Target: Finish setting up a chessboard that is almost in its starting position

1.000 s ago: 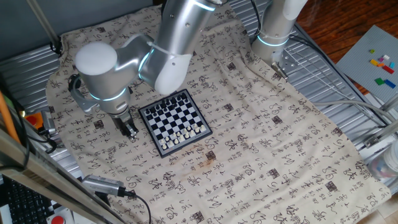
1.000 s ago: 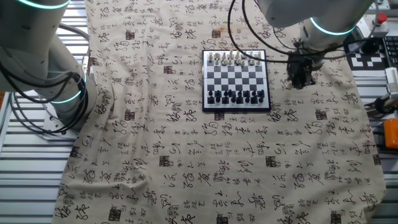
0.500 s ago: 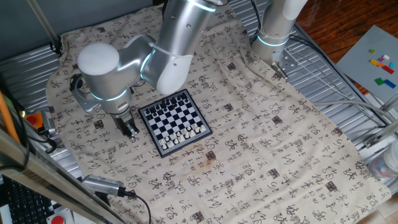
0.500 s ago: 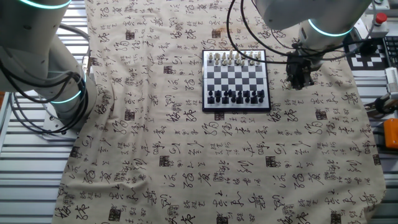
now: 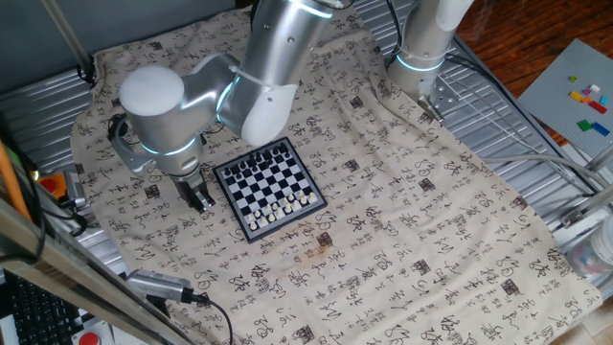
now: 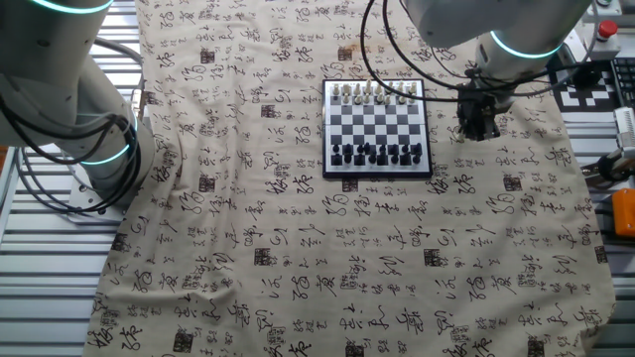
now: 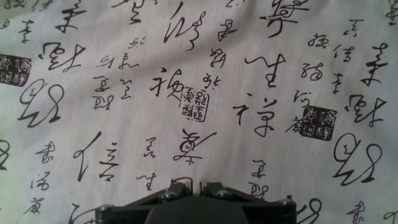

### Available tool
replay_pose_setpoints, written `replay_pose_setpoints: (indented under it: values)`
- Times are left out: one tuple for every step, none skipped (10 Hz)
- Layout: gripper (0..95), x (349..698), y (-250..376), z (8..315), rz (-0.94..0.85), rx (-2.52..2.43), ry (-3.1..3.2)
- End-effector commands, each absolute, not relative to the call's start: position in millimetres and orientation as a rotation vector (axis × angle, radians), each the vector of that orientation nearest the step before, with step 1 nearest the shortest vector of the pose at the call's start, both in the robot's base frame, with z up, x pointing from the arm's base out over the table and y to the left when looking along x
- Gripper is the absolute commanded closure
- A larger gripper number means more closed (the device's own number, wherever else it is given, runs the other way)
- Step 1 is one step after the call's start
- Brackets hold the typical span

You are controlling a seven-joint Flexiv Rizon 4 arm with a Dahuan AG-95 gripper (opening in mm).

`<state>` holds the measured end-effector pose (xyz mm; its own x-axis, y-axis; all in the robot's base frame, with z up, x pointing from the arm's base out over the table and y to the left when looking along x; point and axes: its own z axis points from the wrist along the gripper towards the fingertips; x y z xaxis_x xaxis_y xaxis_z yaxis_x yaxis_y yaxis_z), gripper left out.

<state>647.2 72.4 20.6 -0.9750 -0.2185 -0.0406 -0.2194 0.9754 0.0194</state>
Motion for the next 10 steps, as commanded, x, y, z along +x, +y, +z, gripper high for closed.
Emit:
replay_pose_setpoints:
  values:
    - [95.0, 646, 73, 26, 0.036, -0.346, 3.088]
    - [95.0, 645, 73, 32, 0.036, -0.346, 3.089]
    - [95.0, 645, 73, 37, 0.037, -0.347, 3.092]
    - [95.0, 643, 74, 48, 0.037, -0.332, 3.101]
    - [95.0, 641, 74, 56, 0.035, -0.328, 3.105]
    - [95.0, 640, 73, 63, 0.035, -0.333, 3.109]
    - [95.0, 639, 73, 67, 0.034, -0.334, 3.112]
    - [95.0, 637, 72, 72, 0.032, -0.336, 3.115]
    - [95.0, 631, 70, 80, 0.022, -0.338, 3.115]
    - [95.0, 626, 68, 83, 0.019, -0.332, 3.114]
